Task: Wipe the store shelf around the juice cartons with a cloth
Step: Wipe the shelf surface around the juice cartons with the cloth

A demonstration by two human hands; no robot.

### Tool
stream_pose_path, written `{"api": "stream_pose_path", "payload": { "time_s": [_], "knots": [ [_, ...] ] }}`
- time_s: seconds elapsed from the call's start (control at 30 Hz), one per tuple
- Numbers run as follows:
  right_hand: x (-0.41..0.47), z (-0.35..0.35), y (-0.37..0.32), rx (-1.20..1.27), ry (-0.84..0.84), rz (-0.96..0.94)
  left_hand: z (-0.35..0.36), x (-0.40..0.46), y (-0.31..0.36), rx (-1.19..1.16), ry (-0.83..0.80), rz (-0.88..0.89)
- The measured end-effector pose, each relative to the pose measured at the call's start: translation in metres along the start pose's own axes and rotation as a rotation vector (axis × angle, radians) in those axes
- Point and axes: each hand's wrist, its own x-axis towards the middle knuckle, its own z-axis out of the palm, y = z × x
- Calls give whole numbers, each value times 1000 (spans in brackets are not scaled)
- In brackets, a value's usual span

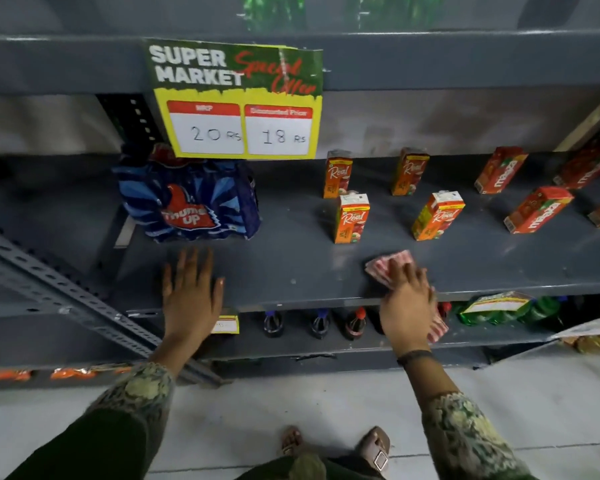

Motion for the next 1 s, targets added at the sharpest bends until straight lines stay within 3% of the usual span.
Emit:
{"api": "stream_pose_path", "payload": {
  "time_s": [0.13, 0.23, 0.37, 0.43, 0.53, 0.6, 0.7, 0.8, 1.0],
  "knots": [
    [-35, 28, -44, -87, -183, -278, 3, 4, -16, -36, -30, -126],
    [-57, 28, -71, 86, -237, -553, 6, 3, -17, -36, -43, -130],
    [-27, 27, -81, 137, -96, -378, 7, 4, -20, -51, -31, -141],
    [-17, 34, -85, 72, -129, -322, 9, 3, -20, -67, -37, -173],
    [-31, 43, -98, 2, -257, -472, 11, 3, -20, -76, -56, -195],
    [-42, 37, -109, 132, -339, -571, 12, 4, -22, -63, -67, -188],
    [-16, 25, -132, 404, -296, -413, 13, 6, -24, -54, -85, -184],
    [41, 31, -161, 281, -234, -401, 15, 9, -25, -35, -100, -175],
    [72, 66, -181, -115, -404, -424, 14, 18, -29, -35, -245, -173]
  ]
}}
